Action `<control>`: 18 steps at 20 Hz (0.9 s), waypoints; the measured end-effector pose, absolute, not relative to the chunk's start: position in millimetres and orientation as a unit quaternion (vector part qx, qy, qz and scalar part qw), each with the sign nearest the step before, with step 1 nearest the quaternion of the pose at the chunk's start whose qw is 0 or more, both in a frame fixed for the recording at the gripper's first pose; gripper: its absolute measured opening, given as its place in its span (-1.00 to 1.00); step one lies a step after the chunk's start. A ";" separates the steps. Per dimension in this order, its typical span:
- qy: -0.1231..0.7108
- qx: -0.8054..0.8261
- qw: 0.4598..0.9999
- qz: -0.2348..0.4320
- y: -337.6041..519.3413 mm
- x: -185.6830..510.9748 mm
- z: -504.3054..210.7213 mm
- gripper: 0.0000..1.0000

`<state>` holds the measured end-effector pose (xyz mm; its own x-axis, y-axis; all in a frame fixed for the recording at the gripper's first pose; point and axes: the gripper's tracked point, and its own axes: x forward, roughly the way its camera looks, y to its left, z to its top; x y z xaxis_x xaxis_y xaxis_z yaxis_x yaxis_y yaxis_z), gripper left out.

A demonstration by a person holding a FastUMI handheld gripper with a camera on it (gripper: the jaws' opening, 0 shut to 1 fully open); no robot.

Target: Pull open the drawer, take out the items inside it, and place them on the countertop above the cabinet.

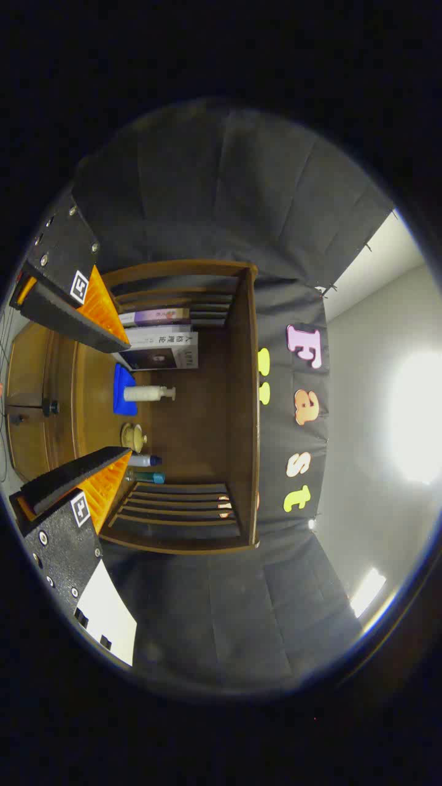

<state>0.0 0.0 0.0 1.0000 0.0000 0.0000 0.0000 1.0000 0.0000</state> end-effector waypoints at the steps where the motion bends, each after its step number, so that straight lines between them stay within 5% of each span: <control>1: -0.005 -0.008 1.000 0.002 1.8 1.0 3.6 0.89; 18: 0.007 0.024 0.999 -0.023 -12.4 8.6 -9.0 0.89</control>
<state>8.6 -12.4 -9.0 0.9988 -0.0462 -0.0146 0.0468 0.9978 0.0469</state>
